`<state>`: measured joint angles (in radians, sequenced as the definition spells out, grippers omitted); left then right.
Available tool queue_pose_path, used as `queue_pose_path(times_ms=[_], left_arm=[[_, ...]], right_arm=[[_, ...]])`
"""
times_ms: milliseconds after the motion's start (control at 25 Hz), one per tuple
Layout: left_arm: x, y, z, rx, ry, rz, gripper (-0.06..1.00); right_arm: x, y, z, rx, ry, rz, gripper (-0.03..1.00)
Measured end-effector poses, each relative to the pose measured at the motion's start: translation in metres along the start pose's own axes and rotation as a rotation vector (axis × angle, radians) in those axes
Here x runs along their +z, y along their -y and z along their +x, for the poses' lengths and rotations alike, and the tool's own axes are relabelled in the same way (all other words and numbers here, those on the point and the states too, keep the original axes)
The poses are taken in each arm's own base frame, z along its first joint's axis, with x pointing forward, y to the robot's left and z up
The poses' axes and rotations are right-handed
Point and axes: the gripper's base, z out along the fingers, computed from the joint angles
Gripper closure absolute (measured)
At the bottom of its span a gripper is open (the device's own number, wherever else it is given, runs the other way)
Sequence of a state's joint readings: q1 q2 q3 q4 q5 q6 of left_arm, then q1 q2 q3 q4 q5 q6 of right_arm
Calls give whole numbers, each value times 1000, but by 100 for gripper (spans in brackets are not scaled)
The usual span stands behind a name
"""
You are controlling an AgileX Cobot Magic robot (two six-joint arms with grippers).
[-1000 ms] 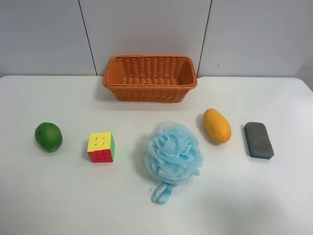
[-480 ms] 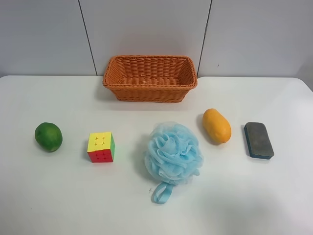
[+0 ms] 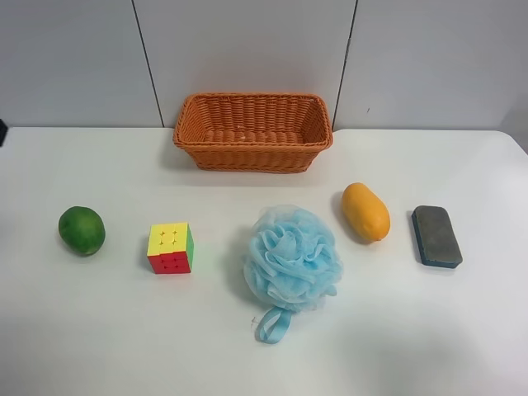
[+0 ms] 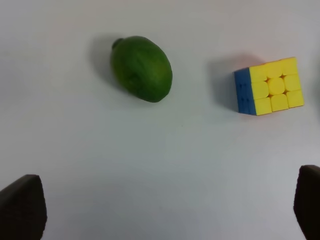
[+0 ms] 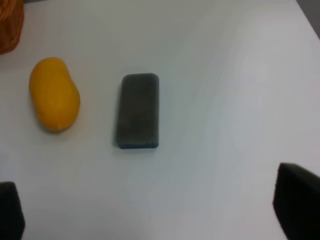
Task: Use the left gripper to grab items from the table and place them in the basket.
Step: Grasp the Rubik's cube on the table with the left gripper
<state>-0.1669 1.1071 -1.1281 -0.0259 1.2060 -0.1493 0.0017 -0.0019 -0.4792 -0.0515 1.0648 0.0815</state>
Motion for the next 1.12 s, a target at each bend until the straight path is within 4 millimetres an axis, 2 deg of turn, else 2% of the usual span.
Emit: queue_pose_path(times_ms=[80, 200, 360, 640, 840, 1120], left_arm=[[23, 8, -10, -15, -76, -14, -5], [56, 26, -16, -35, -186, -25, -5], [96, 54, -17, -33, -276, -31, -5], [159, 97, -16, -81, -364, 67, -5], [200, 107, -12, -146, -419, 95, -5], [235, 108, -10, -153, -405, 74, -5]], right_arm=[[0, 0, 0, 0, 0, 0, -2], [0, 0, 0, 0, 0, 0, -2], [0, 0, 0, 0, 0, 0, -2], [0, 0, 0, 0, 0, 0, -2], [0, 0, 0, 0, 0, 0, -2], [0, 0, 0, 0, 0, 0, -2]])
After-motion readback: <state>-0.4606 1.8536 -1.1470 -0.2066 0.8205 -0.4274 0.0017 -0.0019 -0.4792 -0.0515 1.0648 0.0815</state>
